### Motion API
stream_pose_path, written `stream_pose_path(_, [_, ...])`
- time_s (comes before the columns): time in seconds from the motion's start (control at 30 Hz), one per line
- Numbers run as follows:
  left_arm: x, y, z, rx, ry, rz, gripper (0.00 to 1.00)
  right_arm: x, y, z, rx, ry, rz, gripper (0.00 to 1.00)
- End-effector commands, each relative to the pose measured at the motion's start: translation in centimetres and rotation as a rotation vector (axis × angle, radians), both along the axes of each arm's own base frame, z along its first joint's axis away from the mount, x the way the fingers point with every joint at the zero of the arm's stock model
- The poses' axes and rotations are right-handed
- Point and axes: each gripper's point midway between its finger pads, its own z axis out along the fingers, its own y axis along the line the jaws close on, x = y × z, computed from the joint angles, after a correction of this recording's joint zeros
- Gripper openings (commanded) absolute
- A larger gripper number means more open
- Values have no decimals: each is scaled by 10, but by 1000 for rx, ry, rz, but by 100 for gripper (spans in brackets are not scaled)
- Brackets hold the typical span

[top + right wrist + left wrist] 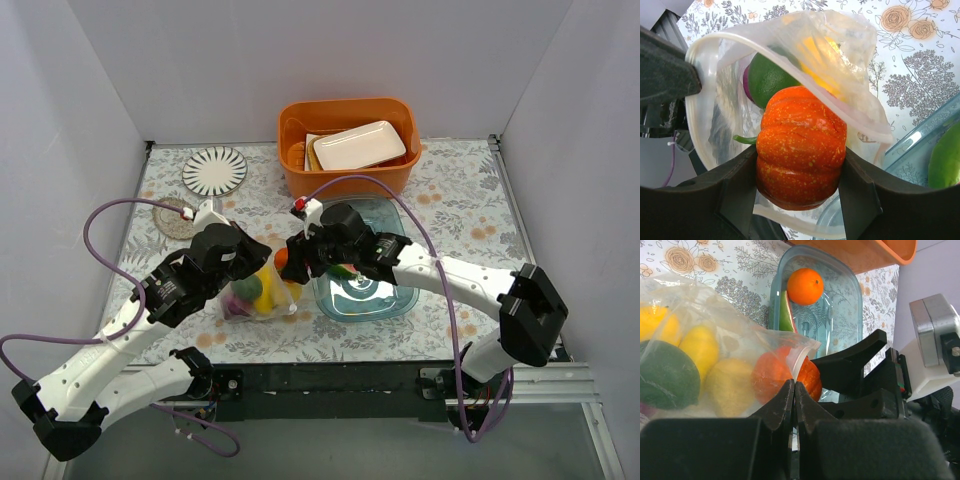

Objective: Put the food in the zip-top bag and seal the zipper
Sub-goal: Place the fake fruit in the zipper food storage bag.

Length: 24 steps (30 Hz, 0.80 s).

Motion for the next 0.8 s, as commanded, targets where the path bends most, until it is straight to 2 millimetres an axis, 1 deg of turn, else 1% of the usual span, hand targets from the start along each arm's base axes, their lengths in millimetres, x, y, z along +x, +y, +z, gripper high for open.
stream_pose_path(0.0, [1,-3,19,-21,-45,-22,0,10,19,21,65,-39,-14,53])
stream_pose_path(0.1, [2,-3,24,-26,-52,-25,0,10,23,19,74,-35,-17,53])
stream_pose_path(0.17, [1,-3,26,-29,-57,-25,0,10,25,11,58,-25,-24,53])
stream_pose_path(0.2, [1,-3,27,-30,-58,-25,0,15,28,15,79,-38,-41,53])
stream_pose_path(0.27, [1,-2,27,-32,-59,-25,0,17,32,13,86,-41,-49,55])
stream_pose_path(0.33, [0,-2,27,-34,-58,-25,0,20,37,16,110,-53,-60,56])
stream_pose_path(0.43, [0,-2,29,-37,-62,-25,0,27,44,20,129,-71,-80,61])
stream_pose_path(0.47, [0,-2,29,-36,-60,-25,0,26,46,17,124,-70,-76,65])
stream_pose_path(0.53, [0,-2,30,-37,-62,-25,0,28,50,20,135,-74,-72,69])
stream_pose_path(0.57, [0,-1,32,-39,-66,-21,0,27,51,18,132,-72,-69,74])
stream_pose_path(0.6, [-1,-1,31,-36,-66,-22,0,27,52,18,132,-73,-68,77])
stream_pose_path(0.67, [0,1,32,-37,-70,-15,0,28,51,18,130,-76,-72,87])
stream_pose_path(0.73, [-1,3,31,-35,-68,-8,0,27,49,18,129,-79,-77,92])
stream_pose_path(0.77, [-1,3,30,-34,-66,-6,0,28,47,23,134,-88,-83,98])
